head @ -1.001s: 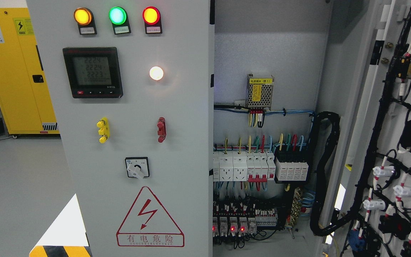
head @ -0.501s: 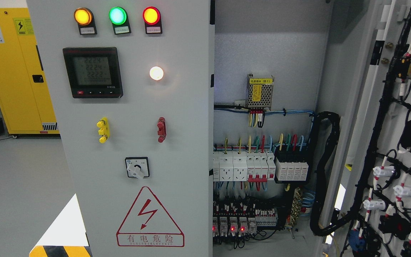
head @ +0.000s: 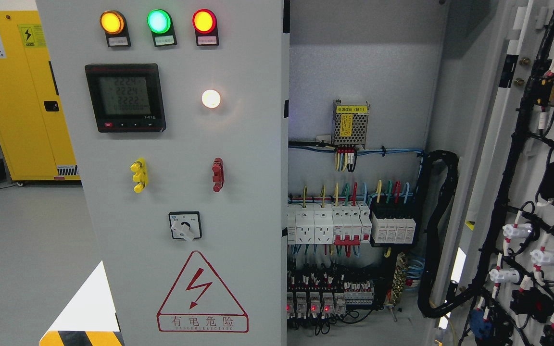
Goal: Open door with both hands
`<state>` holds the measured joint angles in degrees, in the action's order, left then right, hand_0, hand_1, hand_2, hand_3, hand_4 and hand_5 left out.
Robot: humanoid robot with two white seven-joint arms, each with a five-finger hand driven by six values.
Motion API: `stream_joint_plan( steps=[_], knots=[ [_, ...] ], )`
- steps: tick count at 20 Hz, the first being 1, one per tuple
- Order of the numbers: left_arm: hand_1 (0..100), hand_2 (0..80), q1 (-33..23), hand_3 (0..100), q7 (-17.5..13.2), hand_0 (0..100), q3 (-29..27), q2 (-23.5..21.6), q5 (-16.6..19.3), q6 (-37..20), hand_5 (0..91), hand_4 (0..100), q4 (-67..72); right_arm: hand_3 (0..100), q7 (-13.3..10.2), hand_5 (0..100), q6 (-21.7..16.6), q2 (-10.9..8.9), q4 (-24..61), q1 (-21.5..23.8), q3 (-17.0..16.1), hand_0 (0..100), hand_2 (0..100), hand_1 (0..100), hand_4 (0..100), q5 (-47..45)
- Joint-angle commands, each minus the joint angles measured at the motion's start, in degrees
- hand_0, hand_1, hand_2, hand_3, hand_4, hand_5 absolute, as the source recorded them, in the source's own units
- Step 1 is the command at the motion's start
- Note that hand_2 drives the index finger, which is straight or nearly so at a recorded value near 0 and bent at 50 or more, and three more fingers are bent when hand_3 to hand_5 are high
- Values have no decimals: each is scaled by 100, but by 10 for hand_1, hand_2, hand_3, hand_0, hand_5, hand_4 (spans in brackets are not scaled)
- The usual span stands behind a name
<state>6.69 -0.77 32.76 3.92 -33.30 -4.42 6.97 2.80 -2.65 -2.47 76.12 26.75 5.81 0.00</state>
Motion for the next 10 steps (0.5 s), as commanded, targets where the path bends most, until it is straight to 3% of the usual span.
stream_joint_plan(
  steps=[1, 10],
  knots=[
    [0, 0, -1, 15, -2, 0, -33, 83, -1, -6, 0, 0, 58, 0, -7, 0, -419, -139, 3768, 261, 675, 214, 0, 73, 0, -79],
    [0, 0, 7, 17, -2, 0, -86, 101, -1, -6, 0, 0, 50, 0, -7, 0, -1044, -157, 4332, -20, 1203, 214, 0, 72, 0, -79]
  ],
)
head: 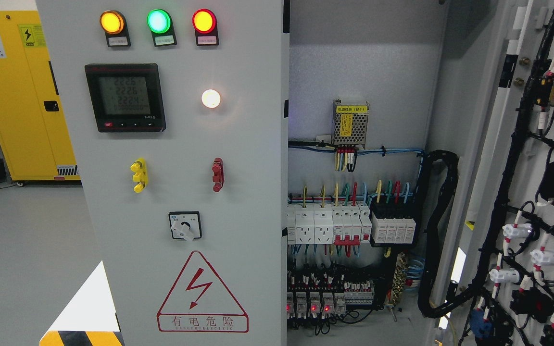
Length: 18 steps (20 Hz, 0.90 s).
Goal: Open door with both hands
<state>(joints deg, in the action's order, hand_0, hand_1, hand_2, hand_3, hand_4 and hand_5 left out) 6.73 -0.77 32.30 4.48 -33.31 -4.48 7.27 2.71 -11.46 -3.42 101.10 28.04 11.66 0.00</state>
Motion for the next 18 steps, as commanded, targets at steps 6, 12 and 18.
stream_joint_plan(
  steps=[6, 12, 18],
  knots=[
    [0, 0, 13, 18, -2, 0, -40, 45, 0, -1, 0, 0, 11, 0, -16, 0, -94, -27, 1782, -1053, 628, 214, 0, 72, 0, -53],
    [0, 0, 13, 18, -2, 0, -48, 45, 0, -1, 0, 0, 20, 0, -25, 0, 362, 130, 1624, -2100, 302, 214, 0, 73, 0, -88],
    [0, 0, 13, 19, -2, 0, -48, 53, 0, -1, 0, 0, 20, 0, -25, 0, 925, 350, 1518, -2829, 188, 214, 0, 73, 0, -97]
  ],
)
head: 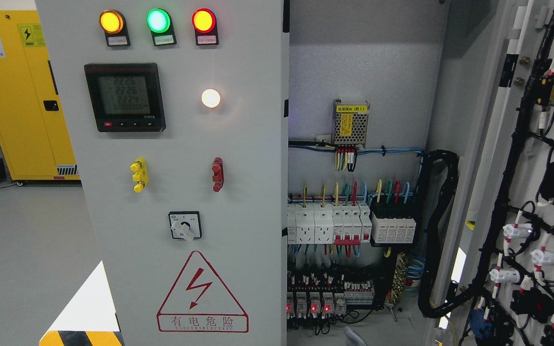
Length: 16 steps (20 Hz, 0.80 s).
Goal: Open door with both hands
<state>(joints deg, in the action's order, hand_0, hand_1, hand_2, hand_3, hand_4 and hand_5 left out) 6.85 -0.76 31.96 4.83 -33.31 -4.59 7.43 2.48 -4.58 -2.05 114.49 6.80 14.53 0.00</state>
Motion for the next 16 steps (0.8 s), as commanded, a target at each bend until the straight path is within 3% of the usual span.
stream_joint_plan(
  steps=[1, 6, 10, 16],
  knots=[
    [0, 0, 0, 19, -3, 0, -14, 53, 0, 11, 0, 0, 4, 0, -2, 0, 342, 258, 92, -889, -108, 214, 0, 73, 0, -97],
    [0, 0, -8, 19, -3, 0, -14, 141, 0, 11, 0, 0, 4, 0, -2, 0, 914, 565, -399, -1759, -135, 214, 0, 71, 0, -88],
    [0, 0, -9, 19, -3, 0, -5, 167, 0, 11, 0, 0, 4, 0, 7, 0, 1125, 759, -839, -2357, -328, 214, 0, 71, 0, -88],
    [0, 0, 9, 19, -3, 0, -14, 167, 0, 11, 0, 0, 4, 0, -2, 0, 1319, 768, -1305, -2938, -399, 214, 0, 71, 0, -88]
  ],
)
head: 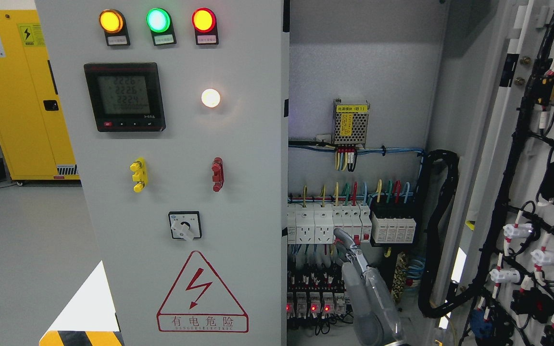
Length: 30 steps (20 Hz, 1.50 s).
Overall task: Open door with both hands
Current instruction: 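Raise the right hand into the cabinet toward the indicator-light door edge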
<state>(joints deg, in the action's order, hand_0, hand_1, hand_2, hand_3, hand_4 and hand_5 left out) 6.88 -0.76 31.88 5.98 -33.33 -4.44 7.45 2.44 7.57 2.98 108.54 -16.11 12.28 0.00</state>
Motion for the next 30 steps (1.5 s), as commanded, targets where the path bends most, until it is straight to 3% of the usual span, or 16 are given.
stream_joint_plan(
  steps=[1, 15, 18, 23, 27, 30],
  knots=[
    [0, 0, 7, 19, -3, 0, -6, 52, 2, 4, 0, 0, 2, 0, 11, 0, 113, 265, -807, -770, -182, 214, 0, 71, 0, -88],
    [0, 0, -2, 19, -3, 0, -111, 52, -24, 4, 0, 0, 2, 0, 55, 0, 412, 274, -1774, -1755, -244, 214, 0, 70, 0, -703],
    [0, 0, -2, 19, -3, 0, -296, 52, 2, 4, 0, 0, 2, 0, 310, 0, 421, 274, -1941, -1913, -244, 214, 0, 71, 0, -686],
    [0, 0, -2, 19, -3, 0, -287, 52, 11, 4, 0, 0, -7, 0, 363, 0, 429, 265, -2108, -2001, -252, 214, 0, 71, 0, -712],
    [0, 0, 7, 19, -3, 0, -279, 61, 11, 4, 0, 0, -7, 0, 608, 0, 421, 247, -2170, -2019, -314, 214, 0, 71, 0, -721],
    [0, 0, 16, 19, -3, 0, -279, 61, 20, 4, 0, 0, -7, 0, 653, 0, 421, 247, -2162, -2071, -358, 213, 0, 71, 0, -729]
  ],
)
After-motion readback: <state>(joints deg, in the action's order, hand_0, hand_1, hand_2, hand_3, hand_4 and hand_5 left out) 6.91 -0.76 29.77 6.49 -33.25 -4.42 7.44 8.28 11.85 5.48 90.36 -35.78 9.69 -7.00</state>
